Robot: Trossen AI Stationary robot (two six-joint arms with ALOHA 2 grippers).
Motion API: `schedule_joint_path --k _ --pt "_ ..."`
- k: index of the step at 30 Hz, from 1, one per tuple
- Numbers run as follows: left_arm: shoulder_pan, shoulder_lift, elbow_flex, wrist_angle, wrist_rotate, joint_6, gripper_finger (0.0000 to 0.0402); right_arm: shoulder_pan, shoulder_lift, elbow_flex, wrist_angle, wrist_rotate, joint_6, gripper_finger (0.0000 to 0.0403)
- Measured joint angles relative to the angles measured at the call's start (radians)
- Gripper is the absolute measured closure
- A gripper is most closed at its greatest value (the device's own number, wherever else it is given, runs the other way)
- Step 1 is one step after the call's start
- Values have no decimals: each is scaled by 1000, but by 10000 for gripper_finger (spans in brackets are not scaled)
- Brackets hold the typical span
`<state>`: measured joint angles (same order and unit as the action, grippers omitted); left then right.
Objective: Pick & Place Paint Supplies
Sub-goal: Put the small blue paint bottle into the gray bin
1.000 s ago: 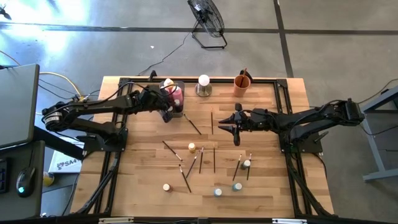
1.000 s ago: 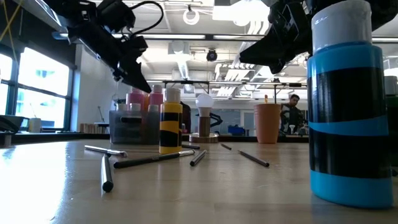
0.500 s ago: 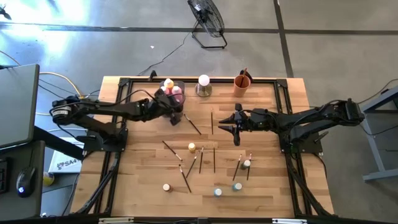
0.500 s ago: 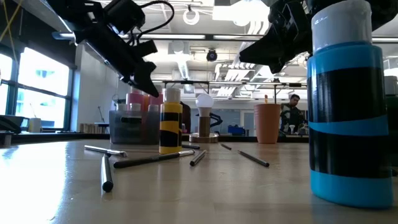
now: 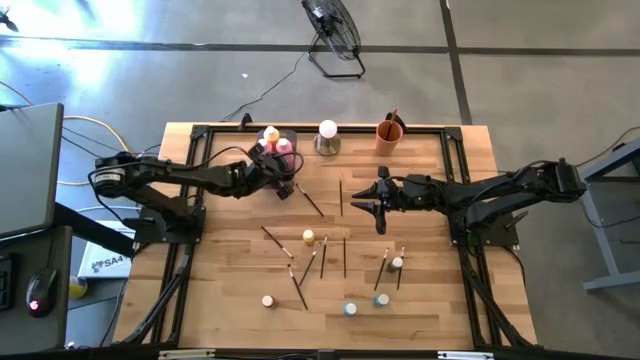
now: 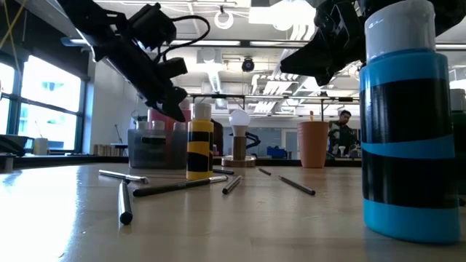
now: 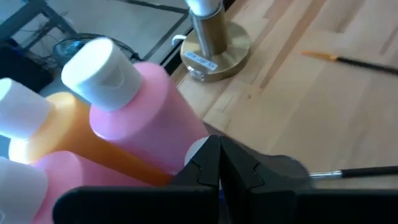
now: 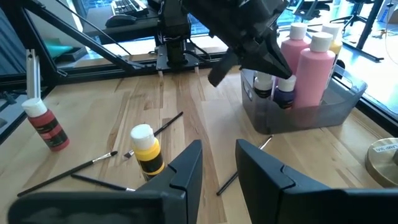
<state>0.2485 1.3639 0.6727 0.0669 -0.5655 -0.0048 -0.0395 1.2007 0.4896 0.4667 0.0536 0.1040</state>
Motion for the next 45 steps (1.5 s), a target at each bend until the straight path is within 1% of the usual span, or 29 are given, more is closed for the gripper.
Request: schedule_joint_path --k 5,9,13,18,22,29,36,43,45 --pt "0 32 0 48 -68 4 402 0 0 0 0 0 0 312" --pt "1 34 -1 94 -83 46 402 0 0 0 0 0 0 312" --pt "0 34 -1 95 -110 53 402 0 0 0 0 0 0 312" --pt "0 32 -1 96 -109 53 402 0 0 0 -1 0 0 312" --pt "0 10 -1 101 -88 56 402 0 0 0 -1 0 0 312" --pt "0 -91 -1 114 22 86 402 0 0 0 -9 0 -3 312" --pt "-1 -240 -1 56 274 111 402 0 0 0 -23 0 -4 312" --pt "-1 -334 0 -82 362 102 402 0 0 0 -24 0 -4 312" --pt "-1 -344 0 -105 411 91 402 0 0 0 -24 0 -4 312"
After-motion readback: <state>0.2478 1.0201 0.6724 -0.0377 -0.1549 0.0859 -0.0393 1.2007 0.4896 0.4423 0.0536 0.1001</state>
